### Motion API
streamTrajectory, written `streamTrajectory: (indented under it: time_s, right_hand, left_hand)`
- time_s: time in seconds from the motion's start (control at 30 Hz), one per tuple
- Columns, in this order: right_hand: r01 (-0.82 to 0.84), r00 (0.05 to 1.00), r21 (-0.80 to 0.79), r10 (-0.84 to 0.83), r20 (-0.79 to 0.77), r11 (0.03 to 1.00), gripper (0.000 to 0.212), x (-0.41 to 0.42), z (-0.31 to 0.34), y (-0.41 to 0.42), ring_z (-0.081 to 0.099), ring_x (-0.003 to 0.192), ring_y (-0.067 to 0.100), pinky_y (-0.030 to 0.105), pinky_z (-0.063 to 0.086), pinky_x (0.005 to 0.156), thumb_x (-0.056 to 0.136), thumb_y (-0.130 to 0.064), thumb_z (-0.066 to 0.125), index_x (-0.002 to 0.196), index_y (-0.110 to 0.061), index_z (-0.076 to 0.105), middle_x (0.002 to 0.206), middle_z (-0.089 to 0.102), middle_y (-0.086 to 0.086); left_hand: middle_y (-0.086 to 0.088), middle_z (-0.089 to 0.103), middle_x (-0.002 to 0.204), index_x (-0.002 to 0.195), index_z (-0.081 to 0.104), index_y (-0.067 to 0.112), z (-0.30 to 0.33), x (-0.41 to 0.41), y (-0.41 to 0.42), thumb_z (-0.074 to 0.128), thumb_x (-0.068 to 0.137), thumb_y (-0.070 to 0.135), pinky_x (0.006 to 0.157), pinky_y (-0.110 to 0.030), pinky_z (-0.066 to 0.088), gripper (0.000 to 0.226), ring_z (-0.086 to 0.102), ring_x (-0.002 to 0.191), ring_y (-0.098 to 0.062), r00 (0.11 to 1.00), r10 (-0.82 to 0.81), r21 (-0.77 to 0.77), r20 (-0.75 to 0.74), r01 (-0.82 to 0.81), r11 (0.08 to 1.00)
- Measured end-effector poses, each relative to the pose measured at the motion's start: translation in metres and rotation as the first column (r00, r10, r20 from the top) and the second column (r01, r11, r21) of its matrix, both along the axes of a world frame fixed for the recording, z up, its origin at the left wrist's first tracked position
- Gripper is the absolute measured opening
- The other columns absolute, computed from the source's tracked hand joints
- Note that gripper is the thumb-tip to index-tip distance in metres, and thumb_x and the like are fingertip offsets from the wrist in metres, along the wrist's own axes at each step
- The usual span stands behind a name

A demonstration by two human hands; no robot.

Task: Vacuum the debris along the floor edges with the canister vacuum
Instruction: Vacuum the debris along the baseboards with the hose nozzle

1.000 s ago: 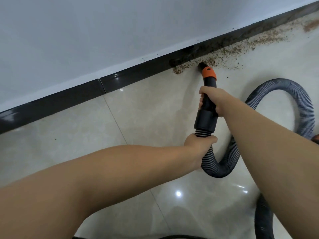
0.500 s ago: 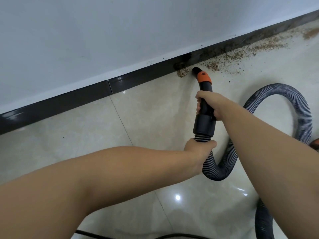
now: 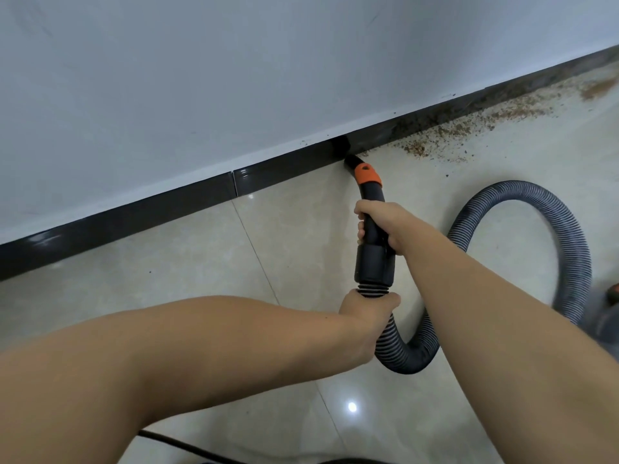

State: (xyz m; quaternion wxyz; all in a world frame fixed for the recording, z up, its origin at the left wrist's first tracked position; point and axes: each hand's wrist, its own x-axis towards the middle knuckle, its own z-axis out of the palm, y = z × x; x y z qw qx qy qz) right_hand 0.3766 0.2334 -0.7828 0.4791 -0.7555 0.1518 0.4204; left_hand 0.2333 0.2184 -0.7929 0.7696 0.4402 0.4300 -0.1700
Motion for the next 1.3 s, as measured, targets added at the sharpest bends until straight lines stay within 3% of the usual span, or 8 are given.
streamTrajectory:
  time_s: [0.13, 0.37, 0.67, 0.8, 1.07, 1.2, 1.3]
  right_hand:
    - [0.039, 0.998, -0.011, -0.038, 0.043, 0.999, 0.012, 0.013, -0.007, 0.003, 0.049, 0.035, 0.016, 0.026, 0.048, 0.047, 0.084, -0.009, 0.056, 0.087, -0.006, 0.046, 0.057, 0.049, 0.007]
    - [0.123, 0.990, -0.031, -0.121, 0.071, 0.992, 0.019, 0.049, -0.015, -0.004, 0.049, 0.034, 0.017, 0.023, 0.049, 0.045, 0.086, -0.009, 0.057, 0.099, -0.005, 0.044, 0.060, 0.049, 0.008]
    - [0.147, 0.988, -0.045, -0.144, 0.061, 0.988, 0.016, 0.072, -0.014, -0.011, 0.049, 0.032, 0.016, 0.023, 0.051, 0.045, 0.086, -0.010, 0.056, 0.096, -0.006, 0.044, 0.060, 0.049, 0.007]
    - [0.117, 0.991, -0.051, -0.114, 0.065, 0.992, 0.014, 0.056, -0.015, -0.009, 0.049, 0.035, 0.017, 0.026, 0.049, 0.050, 0.085, -0.011, 0.057, 0.091, -0.006, 0.045, 0.060, 0.049, 0.007]
    - [0.023, 1.000, 0.003, -0.023, 0.013, 1.000, 0.013, 0.011, -0.006, -0.001, 0.048, 0.033, 0.015, 0.021, 0.048, 0.043, 0.085, -0.009, 0.056, 0.078, -0.007, 0.045, 0.056, 0.048, 0.007]
    - [-0.062, 0.998, 0.034, 0.063, -0.027, 0.998, 0.015, -0.017, 0.002, 0.004, 0.048, 0.033, 0.013, 0.020, 0.047, 0.043, 0.084, -0.009, 0.056, 0.073, -0.008, 0.046, 0.055, 0.048, 0.006]
    - [-0.127, 0.989, 0.050, 0.130, -0.066, 0.991, 0.014, -0.036, 0.005, 0.006, 0.049, 0.035, 0.013, 0.022, 0.048, 0.045, 0.083, -0.010, 0.057, 0.073, -0.008, 0.047, 0.052, 0.050, 0.005]
  left_hand:
    - [-0.006, 0.056, 0.082, 0.085, 0.054, 0.012, -0.008, 0.014, 0.006, 0.062, 0.081, 0.016, 0.062, -0.024, 0.042, 0.009, 0.054, 0.074, -0.020, 0.998, 0.030, 0.007, -0.063, -0.030, 1.000]
    - [-0.002, 0.057, 0.072, 0.074, 0.052, 0.016, -0.016, 0.046, 0.011, 0.064, 0.082, 0.015, 0.073, -0.028, 0.046, 0.014, 0.056, 0.073, -0.020, 1.000, -0.016, -0.061, -0.019, 0.015, 0.998]
    - [-0.007, 0.056, 0.085, 0.087, 0.053, 0.011, -0.015, 0.067, 0.008, 0.063, 0.082, 0.013, 0.070, -0.028, 0.044, 0.012, 0.054, 0.080, -0.022, 0.999, -0.023, -0.079, -0.026, 0.021, 0.997]
    - [-0.008, 0.059, 0.089, 0.088, 0.054, 0.011, -0.016, 0.053, 0.004, 0.062, 0.081, 0.015, 0.072, -0.029, 0.045, 0.011, 0.056, 0.081, -0.022, 0.998, -0.017, -0.060, -0.055, 0.014, 0.998]
    - [-0.009, 0.059, 0.089, 0.091, 0.055, 0.009, -0.007, 0.011, 0.001, 0.062, 0.080, 0.017, 0.075, -0.031, 0.046, 0.016, 0.057, 0.083, -0.024, 0.995, 0.004, -0.010, -0.095, -0.005, 1.000]
    - [-0.007, 0.057, 0.079, 0.082, 0.054, 0.010, -0.001, -0.016, 0.001, 0.061, 0.086, 0.016, 0.072, -0.033, 0.047, 0.010, 0.056, 0.069, -0.021, 0.998, -0.025, 0.020, -0.059, 0.026, 0.999]
    - [-0.005, 0.059, 0.077, 0.087, 0.056, 0.010, 0.004, -0.034, 0.001, 0.063, 0.088, 0.018, 0.073, -0.033, 0.050, 0.011, 0.057, 0.066, -0.019, 0.999, -0.038, 0.019, -0.032, 0.039, 0.999]
